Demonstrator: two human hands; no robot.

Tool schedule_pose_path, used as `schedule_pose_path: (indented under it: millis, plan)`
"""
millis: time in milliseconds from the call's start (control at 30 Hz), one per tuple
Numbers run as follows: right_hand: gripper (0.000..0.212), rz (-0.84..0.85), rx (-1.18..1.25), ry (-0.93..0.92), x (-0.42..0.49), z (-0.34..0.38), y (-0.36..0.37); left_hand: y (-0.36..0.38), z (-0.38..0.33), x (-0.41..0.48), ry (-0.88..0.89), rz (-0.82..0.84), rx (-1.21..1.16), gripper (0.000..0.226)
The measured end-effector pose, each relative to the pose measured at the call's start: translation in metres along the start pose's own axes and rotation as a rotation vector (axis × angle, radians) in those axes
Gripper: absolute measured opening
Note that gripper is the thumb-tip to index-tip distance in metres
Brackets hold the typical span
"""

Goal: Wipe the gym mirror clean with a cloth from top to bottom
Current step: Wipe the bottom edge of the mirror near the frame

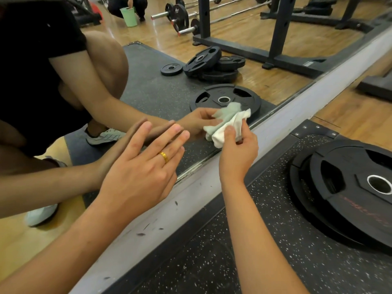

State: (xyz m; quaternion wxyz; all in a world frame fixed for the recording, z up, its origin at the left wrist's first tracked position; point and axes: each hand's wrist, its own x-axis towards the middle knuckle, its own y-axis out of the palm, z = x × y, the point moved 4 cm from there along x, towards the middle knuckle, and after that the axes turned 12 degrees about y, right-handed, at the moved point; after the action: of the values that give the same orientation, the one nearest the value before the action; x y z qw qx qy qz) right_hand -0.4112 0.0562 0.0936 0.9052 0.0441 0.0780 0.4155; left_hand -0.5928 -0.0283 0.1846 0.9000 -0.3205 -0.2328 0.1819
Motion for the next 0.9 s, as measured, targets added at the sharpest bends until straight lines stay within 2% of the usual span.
schedule_pose_path:
  millis: [133, 233, 333, 433, 633, 733, 900]
  plan:
    - [0.044, -0.026, -0.082, 0.09, -0.001, -0.029, -0.006, -0.001, -0.001, 0.0, -0.001, -0.012, 0.02, 0.044]
    - [0.046, -0.076, -0.048, 0.188, 0.007, -0.033, 0.0, -0.001, -0.001, 0.0, 0.009, -0.02, 0.023, 0.044]
    - [0.031, -0.104, 0.046, 0.316, 0.015, -0.023, 0.001, 0.0, -0.002, -0.001, 0.014, -0.026, 0.01, 0.043]
    - [0.023, -0.073, -0.106, 0.348, 0.014, -0.008, 0.002, 0.0, 0.0, -0.002, 0.031, -0.009, 0.016, 0.043]
    - [0.022, 0.148, -0.453, 0.272, 0.021, 0.004, -0.008, -0.002, 0.0, -0.002, 0.04, 0.012, 0.005, 0.044]
    - [0.028, 0.324, -0.429, 0.224, 0.027, 0.0, -0.026, -0.004, 0.0, -0.002, 0.03, 0.023, 0.001, 0.044]
    - [0.027, 0.353, -0.317, 0.222, 0.032, -0.012, -0.031, -0.012, -0.014, 0.014, 0.002, -0.017, -0.068, 0.043]
